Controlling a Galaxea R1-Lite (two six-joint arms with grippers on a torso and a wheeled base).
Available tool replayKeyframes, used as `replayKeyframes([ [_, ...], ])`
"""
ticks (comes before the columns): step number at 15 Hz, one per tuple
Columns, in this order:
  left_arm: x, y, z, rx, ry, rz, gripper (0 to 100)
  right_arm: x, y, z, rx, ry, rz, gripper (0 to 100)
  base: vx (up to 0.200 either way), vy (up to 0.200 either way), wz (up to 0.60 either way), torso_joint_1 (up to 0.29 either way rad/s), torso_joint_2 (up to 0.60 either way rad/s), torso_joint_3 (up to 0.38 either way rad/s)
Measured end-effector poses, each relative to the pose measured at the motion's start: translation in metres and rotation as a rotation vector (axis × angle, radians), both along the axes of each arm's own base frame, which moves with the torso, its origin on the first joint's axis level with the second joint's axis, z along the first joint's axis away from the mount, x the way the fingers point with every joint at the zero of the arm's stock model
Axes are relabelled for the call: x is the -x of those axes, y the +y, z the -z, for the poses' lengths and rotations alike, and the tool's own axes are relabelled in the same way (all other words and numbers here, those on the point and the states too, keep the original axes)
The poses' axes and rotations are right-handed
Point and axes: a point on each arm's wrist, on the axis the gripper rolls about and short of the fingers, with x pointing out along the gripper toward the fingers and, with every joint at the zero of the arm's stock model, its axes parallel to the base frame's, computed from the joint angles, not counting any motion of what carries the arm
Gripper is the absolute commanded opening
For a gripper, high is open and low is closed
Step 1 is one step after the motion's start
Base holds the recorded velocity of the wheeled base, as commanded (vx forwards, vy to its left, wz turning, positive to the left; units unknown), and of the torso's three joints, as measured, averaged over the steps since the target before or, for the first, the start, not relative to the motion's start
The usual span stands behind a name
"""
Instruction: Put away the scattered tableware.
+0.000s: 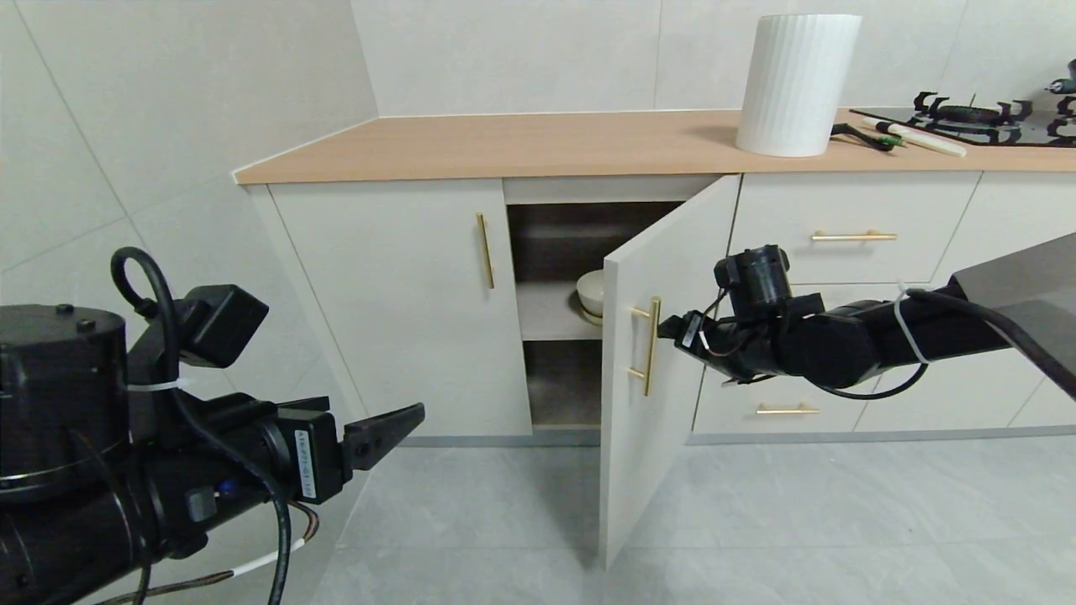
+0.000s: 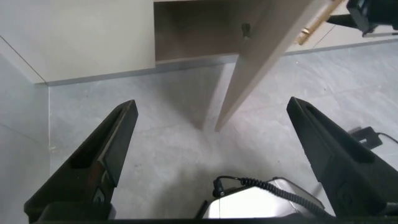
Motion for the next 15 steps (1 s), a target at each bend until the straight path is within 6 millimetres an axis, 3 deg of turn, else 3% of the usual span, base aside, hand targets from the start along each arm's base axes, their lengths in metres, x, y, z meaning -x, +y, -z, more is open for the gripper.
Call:
replayKeyframes([
  [3,0.000,0.000,0.001,-0.001,0.002,0.000,100,-0.004,0.004,0.003,-0.033,0.001,0.014,100,0.200,0.000,0.00,0.004,0.00,-0.001],
  [9,0.000,0.000,0.001,-0.001,0.003,0.002,100,-0.013,0.014,0.002,-0.121,-0.001,0.051,100,0.000,0.000,0.00,0.000,0.00,0.000],
  [15,-0.001,0.000,0.000,0.001,0.000,-0.001,100,-0.039,0.022,0.002,-0.255,-0.028,0.166,100,0.000,0.000,0.00,0.000,0.00,0.000],
])
